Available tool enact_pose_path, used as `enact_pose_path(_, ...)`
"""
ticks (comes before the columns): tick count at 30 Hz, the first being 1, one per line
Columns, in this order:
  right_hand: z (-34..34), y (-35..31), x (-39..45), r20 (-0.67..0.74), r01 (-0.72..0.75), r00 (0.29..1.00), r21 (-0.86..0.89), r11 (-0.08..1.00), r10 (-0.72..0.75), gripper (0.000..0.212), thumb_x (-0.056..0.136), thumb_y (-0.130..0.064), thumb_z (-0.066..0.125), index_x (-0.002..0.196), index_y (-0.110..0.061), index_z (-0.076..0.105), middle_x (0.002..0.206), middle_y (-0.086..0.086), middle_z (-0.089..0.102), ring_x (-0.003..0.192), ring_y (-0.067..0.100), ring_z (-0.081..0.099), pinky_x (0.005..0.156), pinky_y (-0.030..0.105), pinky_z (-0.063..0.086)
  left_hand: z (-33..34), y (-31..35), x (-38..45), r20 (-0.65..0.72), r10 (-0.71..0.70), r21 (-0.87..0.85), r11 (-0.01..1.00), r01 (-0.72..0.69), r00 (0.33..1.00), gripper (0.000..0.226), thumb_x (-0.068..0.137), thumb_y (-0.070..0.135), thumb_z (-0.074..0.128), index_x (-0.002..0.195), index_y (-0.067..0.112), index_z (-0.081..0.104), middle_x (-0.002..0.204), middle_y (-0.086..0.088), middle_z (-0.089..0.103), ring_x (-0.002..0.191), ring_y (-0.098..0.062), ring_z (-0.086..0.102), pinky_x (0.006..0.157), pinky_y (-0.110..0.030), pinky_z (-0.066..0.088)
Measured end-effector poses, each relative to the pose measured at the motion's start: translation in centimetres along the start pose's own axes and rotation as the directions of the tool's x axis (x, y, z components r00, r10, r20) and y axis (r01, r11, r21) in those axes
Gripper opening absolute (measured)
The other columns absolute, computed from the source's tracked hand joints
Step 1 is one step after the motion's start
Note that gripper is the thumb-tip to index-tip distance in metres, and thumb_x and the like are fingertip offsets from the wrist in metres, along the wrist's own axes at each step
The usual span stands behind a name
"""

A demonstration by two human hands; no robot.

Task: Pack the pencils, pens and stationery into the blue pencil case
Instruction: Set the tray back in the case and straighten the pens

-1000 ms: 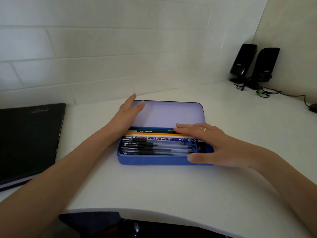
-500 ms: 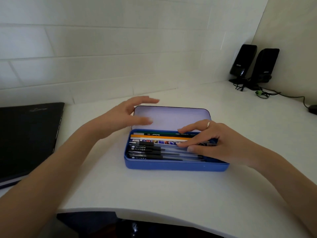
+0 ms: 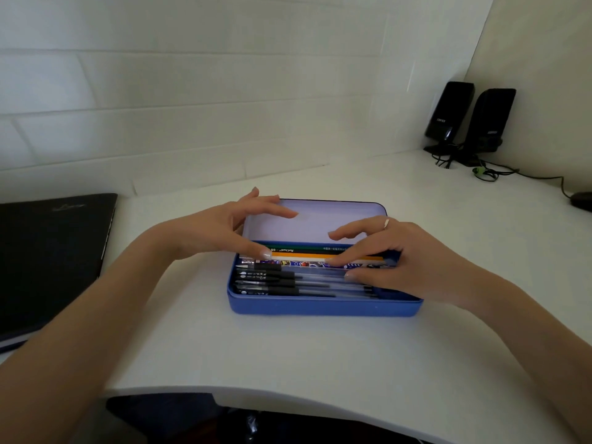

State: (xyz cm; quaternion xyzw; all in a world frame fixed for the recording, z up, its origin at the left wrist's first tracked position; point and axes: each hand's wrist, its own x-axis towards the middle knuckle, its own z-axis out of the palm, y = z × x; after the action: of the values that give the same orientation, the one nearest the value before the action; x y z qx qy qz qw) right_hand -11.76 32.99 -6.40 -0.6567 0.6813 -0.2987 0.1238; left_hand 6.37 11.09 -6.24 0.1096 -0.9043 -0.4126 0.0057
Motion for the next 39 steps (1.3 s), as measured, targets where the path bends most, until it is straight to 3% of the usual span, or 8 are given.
enact_pose_path(2,-0.4,0.0,-0.1,0.005,-0.003,1.000,0.048,0.999,0.003,0.021,0.075,-0.027,0.072,0.092,-0.039,0.075,0.125,-0.026,0.055,0.117,-0.005,0.046,0.089,0.010,0.043,-0.3,0.0,-0.1,0.007,0.005,-0.011,1.000,-0.005,1.000,0.082,0.044,0.062,0.082,0.120,0.057,0.051,0.153,0.023,0.022,0.140,0.012,-0.010,0.118,-0.032,0.010)
enact_pose_path(6,-0.8,-0.3,-0.2,0.048,0.013,0.999,0.084,0.996,-0.017,0.023,0.068,-0.042,0.068,0.089,-0.041,0.076,0.126,-0.029,0.055,0.122,-0.003,0.045,0.098,0.012,0.038,-0.7,-0.1,-0.4,0.035,0.030,0.023,0.999,-0.031,0.999,0.081,0.050,0.049,0.082,0.122,0.059,0.048,0.154,0.024,0.018,0.140,0.012,-0.012,0.120,-0.036,0.002)
enact_pose_path(11,-0.6,-0.5,-0.4,0.093,0.013,0.996,0.063,0.998,-0.019,0.024,0.066,-0.046,0.071,0.090,-0.042,0.074,0.120,-0.031,0.053,0.120,-0.004,0.044,0.093,0.011,0.042,-0.3,0.2,-0.5,0.194,0.008,0.138,0.990,-0.035,0.981,0.092,0.039,0.073,0.076,0.123,0.067,0.039,0.157,0.022,0.004,0.139,0.009,-0.022,0.120,-0.039,-0.003)
enact_pose_path(14,-1.0,-0.9,-0.4,0.091,0.007,0.996,0.058,0.998,-0.012,0.008,0.068,-0.033,0.079,0.074,-0.031,0.073,0.102,-0.018,0.057,0.104,0.004,0.053,0.081,0.012,0.045,-0.4,0.1,-0.6,0.204,0.018,0.104,0.994,-0.040,0.979,0.091,0.042,0.071,0.078,0.124,0.065,0.039,0.157,0.021,0.005,0.140,0.008,-0.020,0.121,-0.044,0.002)
enact_pose_path(17,-2.0,-1.4,-0.7,0.204,-0.028,0.979,0.027,0.999,0.022,0.009,0.068,-0.031,0.080,0.066,-0.029,0.071,0.082,-0.011,0.060,0.083,0.011,0.058,0.073,0.016,0.045,-0.5,0.4,-0.8,0.225,0.035,0.077,0.996,-0.054,0.974,0.090,0.042,0.069,0.079,0.123,0.065,0.040,0.157,0.017,0.006,0.141,0.011,-0.006,0.120,-0.034,0.014)
enact_pose_path(25,-3.6,-1.3,-1.3,0.293,-0.167,0.935,-0.137,0.976,0.201,0.013,0.066,-0.045,0.076,0.073,-0.035,0.069,0.063,-0.014,0.063,0.059,0.002,0.053,0.067,0.029,0.045,-0.3,0.4,-0.6,0.265,0.035,0.087,0.994,-0.060,0.964,0.090,0.040,0.071,0.077,0.122,0.066,0.040,0.157,0.020,0.009,0.137,0.018,-0.008,0.115,-0.021,0.013)
enact_pose_path(33,-2.8,-1.7,-1.1,0.260,-0.219,0.938,-0.066,0.973,0.229,0.019,0.066,-0.043,0.078,0.076,-0.029,0.068,0.064,-0.003,0.063,0.057,0.008,0.049,0.057,0.024,0.041,-0.5,0.2,-0.6,0.263,0.041,0.105,0.992,-0.071,0.964,0.076,0.052,0.075,0.068,0.122,0.066,0.040,0.150,0.032,0.018,0.140,0.012,-0.012,0.116,-0.028,0.010)
enact_pose_path(39,-1.9,-1.8,-0.9,0.269,-0.281,0.921,-0.042,0.959,0.282,0.023,0.067,-0.037,0.080,0.075,-0.024,0.063,0.053,-0.011,0.054,0.048,0.004,0.042,0.050,0.016,0.035,-0.5,0.0,-0.5,0.266,0.045,0.108,0.991,-0.076,0.963,0.073,0.057,0.069,0.070,0.124,0.064,0.041,0.138,0.050,0.021,0.138,0.017,-0.008,0.115,-0.026,0.009)
